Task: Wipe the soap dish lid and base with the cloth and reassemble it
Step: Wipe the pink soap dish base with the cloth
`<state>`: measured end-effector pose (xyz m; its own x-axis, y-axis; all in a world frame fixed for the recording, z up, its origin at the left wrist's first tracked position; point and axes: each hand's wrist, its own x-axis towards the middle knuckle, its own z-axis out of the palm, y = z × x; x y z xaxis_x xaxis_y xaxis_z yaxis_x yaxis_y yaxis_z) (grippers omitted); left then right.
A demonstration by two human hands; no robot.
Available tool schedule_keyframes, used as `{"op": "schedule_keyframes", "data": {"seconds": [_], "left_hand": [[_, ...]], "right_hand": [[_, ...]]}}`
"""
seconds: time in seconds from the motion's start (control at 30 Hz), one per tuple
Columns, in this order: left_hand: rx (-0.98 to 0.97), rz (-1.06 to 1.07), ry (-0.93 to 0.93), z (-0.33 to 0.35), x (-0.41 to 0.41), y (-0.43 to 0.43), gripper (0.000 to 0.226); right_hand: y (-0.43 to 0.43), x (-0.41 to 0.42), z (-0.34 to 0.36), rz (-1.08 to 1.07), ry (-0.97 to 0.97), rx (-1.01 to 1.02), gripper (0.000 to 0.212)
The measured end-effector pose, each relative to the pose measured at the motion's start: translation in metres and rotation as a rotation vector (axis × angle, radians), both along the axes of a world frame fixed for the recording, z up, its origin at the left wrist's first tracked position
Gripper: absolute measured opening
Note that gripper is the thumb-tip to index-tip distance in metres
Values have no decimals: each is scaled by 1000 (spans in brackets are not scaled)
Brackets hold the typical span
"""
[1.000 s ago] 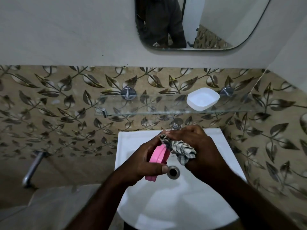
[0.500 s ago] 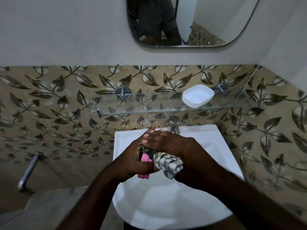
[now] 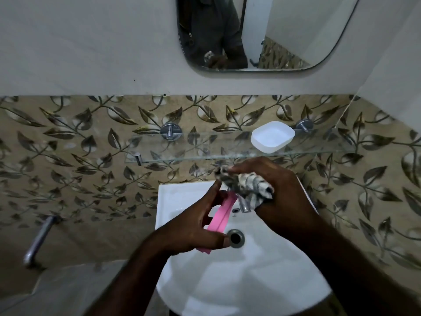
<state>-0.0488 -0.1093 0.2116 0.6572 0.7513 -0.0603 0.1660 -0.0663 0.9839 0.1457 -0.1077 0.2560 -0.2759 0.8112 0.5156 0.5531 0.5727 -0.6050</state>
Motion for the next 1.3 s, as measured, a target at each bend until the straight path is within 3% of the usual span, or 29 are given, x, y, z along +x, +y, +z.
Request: {"op": "schedule_keyframes", "data": {"seconds": [0.07,0.1,0.2,0.23,0.3,0.37,0.4,0.53,0.67,0.73,0.83,0.93,1.03,1.07,1.17,1.23,1.3], "left_hand": [[-13,2,-31,-1,2,-2,78],[-17,6,-52,1,2,-3,79],[-2,16,-111,3,0,-6,110],[-1,16,-131,2,-2,-6,114],[11,18,-127,0,-3,-3,115],[16,25,-79,-4,-2,0,115],[7,31,-68,-5,-1,0,112],[-31,89,-89,-9,1,1,72],[10,80,-104,-3,3,4,86],[3,120,-102,-9,0,9,88],[6,142,-77,-18,-6,12,117],[-1,155,-96,-17,-6,12,112],[67,155,-156,-11,3,6,80],[62,164,-173,-10,4,4,79],[30,197,-172,-13,1,5,109],[34,189,-187,-16,-2,5,115],[43,196,-198,-14,-2,3,116]], "right_hand": [[2,3,3,162,-252,32,46],[7,7,2,178,-353,-1,47],[25,23,1,-52,-581,-47,35],[27,27,1,-131,-552,-21,30],[26,27,3,-178,-286,-36,28],[16,16,11,-96,-2,0,42],[9,8,16,-30,35,41,46],[4,2,7,147,-278,56,44],[5,3,-9,-50,-58,-132,33],[-8,-9,-8,32,-10,-135,34],[-31,-27,-7,245,-106,-78,41],[-20,-19,-16,228,-68,-108,54],[-7,-10,-18,19,77,-182,51],[-9,-12,-16,21,60,-160,50],[-28,-25,-10,142,-68,-17,49],[-32,-27,-15,213,-106,27,41],[-23,-21,-23,181,-26,-9,39]]}}
